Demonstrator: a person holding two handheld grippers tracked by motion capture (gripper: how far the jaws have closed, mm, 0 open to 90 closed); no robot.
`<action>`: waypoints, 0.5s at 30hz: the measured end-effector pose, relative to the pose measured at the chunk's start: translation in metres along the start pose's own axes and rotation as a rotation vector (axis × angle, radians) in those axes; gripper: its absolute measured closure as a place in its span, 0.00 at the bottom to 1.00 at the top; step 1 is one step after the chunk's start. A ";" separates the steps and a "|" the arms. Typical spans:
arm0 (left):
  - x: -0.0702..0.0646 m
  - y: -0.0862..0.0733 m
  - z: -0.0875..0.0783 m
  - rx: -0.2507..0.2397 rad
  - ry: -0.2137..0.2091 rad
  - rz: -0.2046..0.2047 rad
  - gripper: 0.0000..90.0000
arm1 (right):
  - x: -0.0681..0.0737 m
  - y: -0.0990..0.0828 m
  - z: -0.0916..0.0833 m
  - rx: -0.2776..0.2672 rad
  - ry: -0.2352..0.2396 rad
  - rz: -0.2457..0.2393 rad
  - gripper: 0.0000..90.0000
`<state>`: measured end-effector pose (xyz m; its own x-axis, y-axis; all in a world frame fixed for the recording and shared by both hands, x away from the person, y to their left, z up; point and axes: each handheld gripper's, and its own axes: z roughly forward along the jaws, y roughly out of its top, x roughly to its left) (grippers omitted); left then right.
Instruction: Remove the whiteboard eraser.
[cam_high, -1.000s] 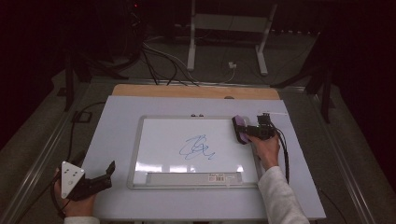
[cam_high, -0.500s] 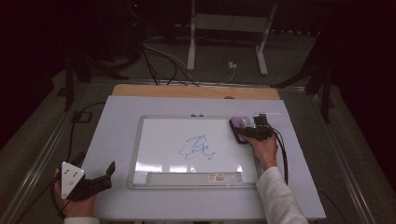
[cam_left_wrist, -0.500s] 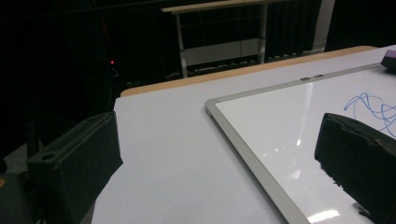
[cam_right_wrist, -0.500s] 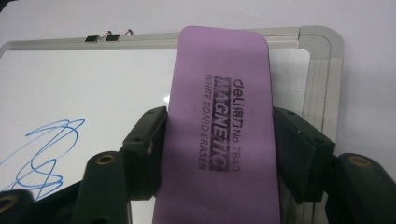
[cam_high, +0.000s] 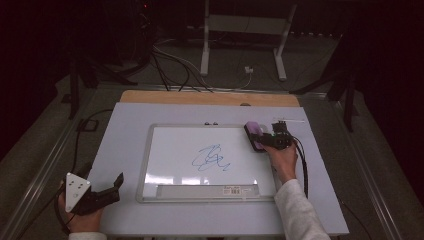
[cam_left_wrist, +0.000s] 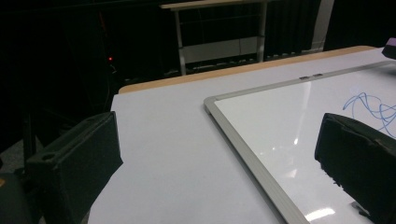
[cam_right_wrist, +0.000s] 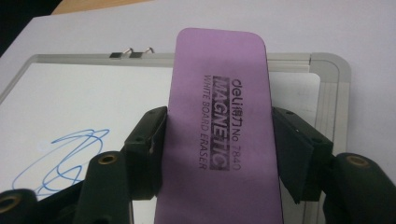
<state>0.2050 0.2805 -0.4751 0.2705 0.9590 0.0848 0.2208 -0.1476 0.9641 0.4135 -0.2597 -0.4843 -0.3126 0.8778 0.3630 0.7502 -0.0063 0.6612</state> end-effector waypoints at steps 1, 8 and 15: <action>0.000 0.000 0.000 0.001 -0.001 -0.001 0.01 | 0.001 0.000 0.000 -0.002 0.002 -0.004 0.45; 0.001 -0.001 0.001 0.012 -0.009 -0.014 0.01 | 0.008 0.002 -0.004 -0.018 0.008 -0.023 0.45; 0.000 -0.002 0.003 0.021 -0.016 -0.018 0.01 | 0.016 0.003 -0.005 -0.027 0.008 -0.052 0.45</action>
<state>0.2075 0.2802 -0.4774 0.2816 0.9574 0.0636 0.2454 -0.1359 0.9598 0.4075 -0.2482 -0.4735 -0.3558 0.8732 0.3332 0.7167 0.0261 0.6969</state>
